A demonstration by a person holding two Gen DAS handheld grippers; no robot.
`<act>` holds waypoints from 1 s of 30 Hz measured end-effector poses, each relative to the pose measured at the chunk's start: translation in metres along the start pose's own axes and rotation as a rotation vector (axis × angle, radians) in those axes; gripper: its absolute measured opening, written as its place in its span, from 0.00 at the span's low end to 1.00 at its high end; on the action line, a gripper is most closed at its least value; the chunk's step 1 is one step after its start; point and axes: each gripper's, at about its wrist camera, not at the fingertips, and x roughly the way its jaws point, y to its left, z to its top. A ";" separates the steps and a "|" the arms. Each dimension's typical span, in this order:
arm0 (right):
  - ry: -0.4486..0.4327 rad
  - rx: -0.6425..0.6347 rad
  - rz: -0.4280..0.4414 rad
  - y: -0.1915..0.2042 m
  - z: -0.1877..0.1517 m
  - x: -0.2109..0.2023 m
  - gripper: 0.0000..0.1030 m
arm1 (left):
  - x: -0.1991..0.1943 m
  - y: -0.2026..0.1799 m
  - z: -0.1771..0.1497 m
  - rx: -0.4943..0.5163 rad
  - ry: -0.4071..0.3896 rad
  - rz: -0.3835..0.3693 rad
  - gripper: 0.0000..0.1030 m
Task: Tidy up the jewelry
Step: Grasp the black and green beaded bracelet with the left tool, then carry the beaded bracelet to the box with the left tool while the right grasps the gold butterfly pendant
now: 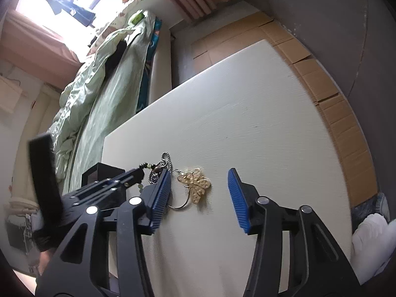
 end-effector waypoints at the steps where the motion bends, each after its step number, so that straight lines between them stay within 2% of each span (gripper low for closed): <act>1: 0.004 -0.007 -0.003 0.001 0.000 0.002 0.46 | -0.006 -0.001 0.000 0.005 -0.013 -0.005 0.05; 3: 0.015 -0.026 -0.009 0.005 0.000 0.007 0.42 | -0.015 -0.003 0.000 0.013 -0.030 -0.018 0.05; 8: 0.056 -0.078 -0.038 0.017 -0.002 0.022 0.42 | -0.041 -0.003 0.001 0.014 -0.077 -0.043 0.05; 13: 0.071 -0.160 -0.112 0.031 -0.007 0.033 0.42 | -0.064 -0.001 -0.001 0.011 -0.117 -0.051 0.05; 16: 0.068 -0.225 -0.177 0.040 -0.010 0.041 0.42 | -0.078 0.004 -0.004 0.002 -0.138 -0.054 0.05; 20: 0.084 -0.258 -0.200 0.044 -0.011 0.052 0.42 | -0.095 0.009 -0.011 -0.007 -0.161 -0.056 0.05; 26: 0.061 -0.324 -0.262 0.055 -0.015 0.060 0.42 | -0.112 0.018 -0.016 -0.021 -0.184 -0.058 0.05; 27: 0.056 -0.336 -0.274 0.057 -0.016 0.062 0.39 | -0.113 0.020 -0.016 -0.023 -0.186 -0.057 0.05; 28: 0.052 -0.352 -0.296 0.059 -0.017 0.063 0.31 | -0.116 0.022 -0.017 -0.026 -0.188 -0.055 0.05; 30: 0.046 -0.358 -0.306 0.058 -0.017 0.063 0.31 | -0.122 0.025 -0.020 -0.034 -0.195 -0.054 0.05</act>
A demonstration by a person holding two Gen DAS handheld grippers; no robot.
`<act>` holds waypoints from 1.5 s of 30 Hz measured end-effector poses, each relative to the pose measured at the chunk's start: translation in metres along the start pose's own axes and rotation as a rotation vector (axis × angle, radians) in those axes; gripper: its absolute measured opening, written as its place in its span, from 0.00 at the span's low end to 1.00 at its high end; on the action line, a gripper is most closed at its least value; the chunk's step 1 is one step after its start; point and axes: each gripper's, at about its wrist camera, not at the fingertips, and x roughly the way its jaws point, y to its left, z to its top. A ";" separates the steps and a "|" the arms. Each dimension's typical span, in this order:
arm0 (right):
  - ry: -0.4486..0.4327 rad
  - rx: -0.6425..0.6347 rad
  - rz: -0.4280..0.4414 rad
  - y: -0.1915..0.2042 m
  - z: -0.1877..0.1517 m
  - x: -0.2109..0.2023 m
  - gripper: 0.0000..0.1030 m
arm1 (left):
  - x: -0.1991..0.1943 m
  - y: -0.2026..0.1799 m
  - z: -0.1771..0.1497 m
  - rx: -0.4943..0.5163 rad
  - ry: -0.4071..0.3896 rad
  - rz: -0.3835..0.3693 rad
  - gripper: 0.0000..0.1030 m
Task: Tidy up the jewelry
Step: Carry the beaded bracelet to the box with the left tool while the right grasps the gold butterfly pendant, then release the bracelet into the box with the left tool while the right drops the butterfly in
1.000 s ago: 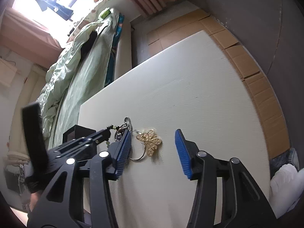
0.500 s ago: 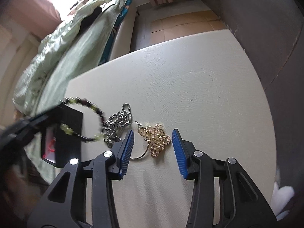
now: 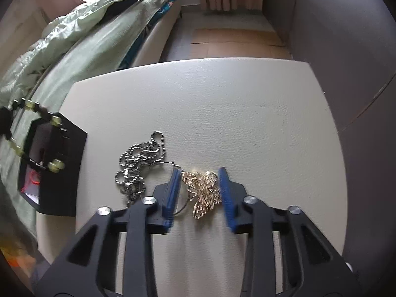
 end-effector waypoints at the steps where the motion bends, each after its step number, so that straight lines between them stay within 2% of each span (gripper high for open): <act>1: 0.001 0.007 0.010 -0.002 0.001 0.000 0.30 | -0.003 0.001 0.000 -0.002 -0.003 0.000 0.05; 5: 0.014 0.063 0.097 -0.010 0.001 -0.003 0.30 | -0.018 0.007 0.000 -0.005 -0.023 0.007 0.05; 9: -0.011 0.091 0.141 -0.014 0.001 -0.013 0.29 | -0.036 0.015 -0.001 -0.008 -0.046 0.022 0.05; 20: -0.079 0.092 0.192 0.001 0.004 -0.035 0.29 | -0.060 0.045 -0.008 -0.041 -0.068 0.057 0.05; 26: -0.144 0.078 0.237 0.014 0.004 -0.054 0.29 | -0.052 0.061 -0.019 -0.058 -0.042 0.063 0.06; 31: -0.184 0.083 0.308 0.022 0.007 -0.066 0.29 | -0.033 0.074 -0.028 -0.081 -0.001 0.064 0.06; 33: -0.191 0.080 0.345 0.028 0.010 -0.068 0.29 | -0.026 0.078 -0.031 -0.081 0.017 0.089 0.23; 34: -0.192 0.076 0.356 0.030 0.010 -0.069 0.29 | -0.025 0.082 -0.032 -0.093 0.011 0.097 0.45; 35: -0.193 0.070 0.370 0.035 0.011 -0.070 0.29 | -0.027 0.086 -0.034 -0.106 -0.012 0.099 0.55; 45: -0.173 0.028 0.484 0.085 0.014 -0.063 0.29 | -0.035 0.113 -0.044 -0.145 -0.033 0.120 0.55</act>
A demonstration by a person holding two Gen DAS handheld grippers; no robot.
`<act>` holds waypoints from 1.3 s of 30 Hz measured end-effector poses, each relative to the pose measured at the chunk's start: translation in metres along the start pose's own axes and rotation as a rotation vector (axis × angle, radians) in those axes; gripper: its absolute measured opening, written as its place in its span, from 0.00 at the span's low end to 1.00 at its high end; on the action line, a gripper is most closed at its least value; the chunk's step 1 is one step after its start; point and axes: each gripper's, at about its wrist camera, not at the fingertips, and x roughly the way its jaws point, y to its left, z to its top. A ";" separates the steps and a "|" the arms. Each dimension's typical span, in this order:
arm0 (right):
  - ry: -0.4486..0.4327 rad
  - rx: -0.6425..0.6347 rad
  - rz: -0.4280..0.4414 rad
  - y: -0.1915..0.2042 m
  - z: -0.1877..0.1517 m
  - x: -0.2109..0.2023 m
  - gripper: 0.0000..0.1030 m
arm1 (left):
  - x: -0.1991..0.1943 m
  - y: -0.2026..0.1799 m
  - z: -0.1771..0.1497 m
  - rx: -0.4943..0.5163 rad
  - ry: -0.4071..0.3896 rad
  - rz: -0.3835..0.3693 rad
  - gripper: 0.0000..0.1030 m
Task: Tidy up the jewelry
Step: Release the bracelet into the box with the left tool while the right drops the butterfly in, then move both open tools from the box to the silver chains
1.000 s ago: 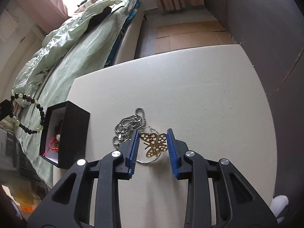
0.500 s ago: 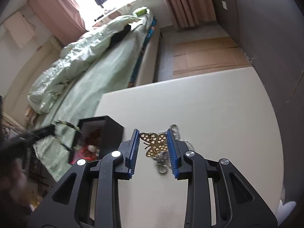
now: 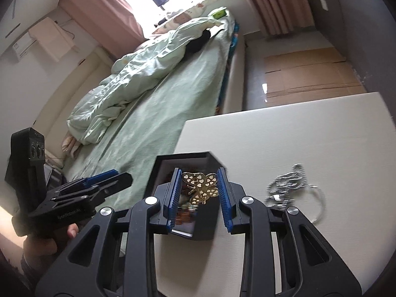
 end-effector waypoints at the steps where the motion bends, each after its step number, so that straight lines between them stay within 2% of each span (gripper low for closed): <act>1: 0.005 -0.002 0.003 0.003 -0.001 0.003 0.29 | -0.001 0.001 -0.001 0.001 0.001 0.002 0.55; 8: 0.027 0.032 0.046 0.017 -0.001 0.031 0.29 | -0.002 0.012 -0.007 -0.009 0.004 0.007 0.55; 9: 0.030 0.044 0.049 0.016 0.000 0.035 0.32 | -0.002 0.014 -0.007 -0.013 0.004 0.009 0.55; 10: 0.043 0.066 0.057 0.014 0.001 0.040 0.53 | -0.002 0.016 -0.008 -0.018 0.005 0.011 0.55; 12: 0.042 0.123 0.084 0.006 0.001 0.042 0.75 | -0.003 0.019 -0.008 -0.027 0.005 0.012 0.55; 18: -0.012 0.171 0.060 -0.014 0.003 0.018 0.75 | -0.007 0.018 -0.007 -0.028 -0.008 0.016 0.58; 22: -0.023 0.145 0.012 -0.022 0.001 0.001 0.75 | -0.010 0.009 -0.008 -0.011 -0.026 0.012 0.63; 25: -0.036 0.123 -0.027 -0.031 -0.002 -0.016 0.75 | -0.009 -0.001 -0.008 -0.001 -0.033 0.001 0.63; 39: -0.023 0.189 -0.151 -0.093 -0.023 -0.061 0.75 | 0.009 -0.073 -0.005 0.075 -0.023 -0.089 0.62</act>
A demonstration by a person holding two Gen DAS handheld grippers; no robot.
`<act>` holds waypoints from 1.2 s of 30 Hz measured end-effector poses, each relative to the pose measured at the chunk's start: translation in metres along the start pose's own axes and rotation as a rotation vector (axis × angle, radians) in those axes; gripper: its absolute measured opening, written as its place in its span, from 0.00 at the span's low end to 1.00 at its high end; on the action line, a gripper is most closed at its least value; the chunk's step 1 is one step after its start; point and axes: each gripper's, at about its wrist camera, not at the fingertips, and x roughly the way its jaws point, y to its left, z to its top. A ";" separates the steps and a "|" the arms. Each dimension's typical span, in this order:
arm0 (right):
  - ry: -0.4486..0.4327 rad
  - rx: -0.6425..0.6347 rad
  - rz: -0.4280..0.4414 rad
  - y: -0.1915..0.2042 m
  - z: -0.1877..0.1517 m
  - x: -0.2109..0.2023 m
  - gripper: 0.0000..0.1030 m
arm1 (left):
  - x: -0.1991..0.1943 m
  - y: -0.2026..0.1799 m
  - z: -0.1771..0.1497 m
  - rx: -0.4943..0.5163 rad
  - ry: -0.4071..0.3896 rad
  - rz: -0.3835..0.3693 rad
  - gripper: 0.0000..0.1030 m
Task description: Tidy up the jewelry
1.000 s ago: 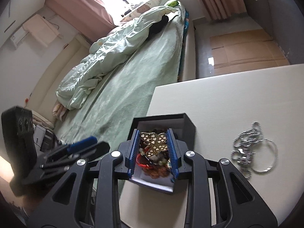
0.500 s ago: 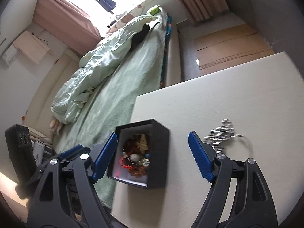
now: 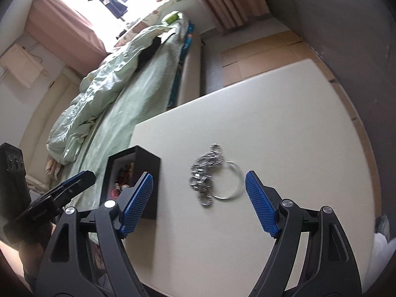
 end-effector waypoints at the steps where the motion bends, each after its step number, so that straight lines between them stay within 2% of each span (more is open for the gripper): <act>1: 0.000 0.003 -0.007 -0.003 0.001 -0.001 0.75 | 0.003 -0.009 0.000 0.016 0.006 -0.009 0.62; 3: -0.004 0.008 -0.027 -0.011 0.001 -0.004 0.75 | 0.008 -0.019 0.002 0.037 0.016 -0.020 0.61; 12: 0.007 0.048 -0.081 -0.040 0.006 -0.004 0.75 | 0.041 -0.058 0.006 0.084 0.111 -0.059 0.46; 20: 0.020 0.047 -0.120 -0.048 0.007 0.001 0.64 | 0.081 -0.078 0.000 0.084 0.204 -0.074 0.33; 25: 0.051 0.018 -0.160 -0.048 0.008 0.010 0.48 | 0.105 -0.081 0.000 0.067 0.248 -0.048 0.29; 28: 0.064 0.009 -0.163 -0.048 0.008 0.014 0.43 | 0.116 -0.082 0.001 0.065 0.257 -0.041 0.27; 36: 0.072 -0.001 -0.168 -0.046 0.010 0.018 0.41 | 0.144 -0.082 -0.008 0.060 0.297 -0.017 0.24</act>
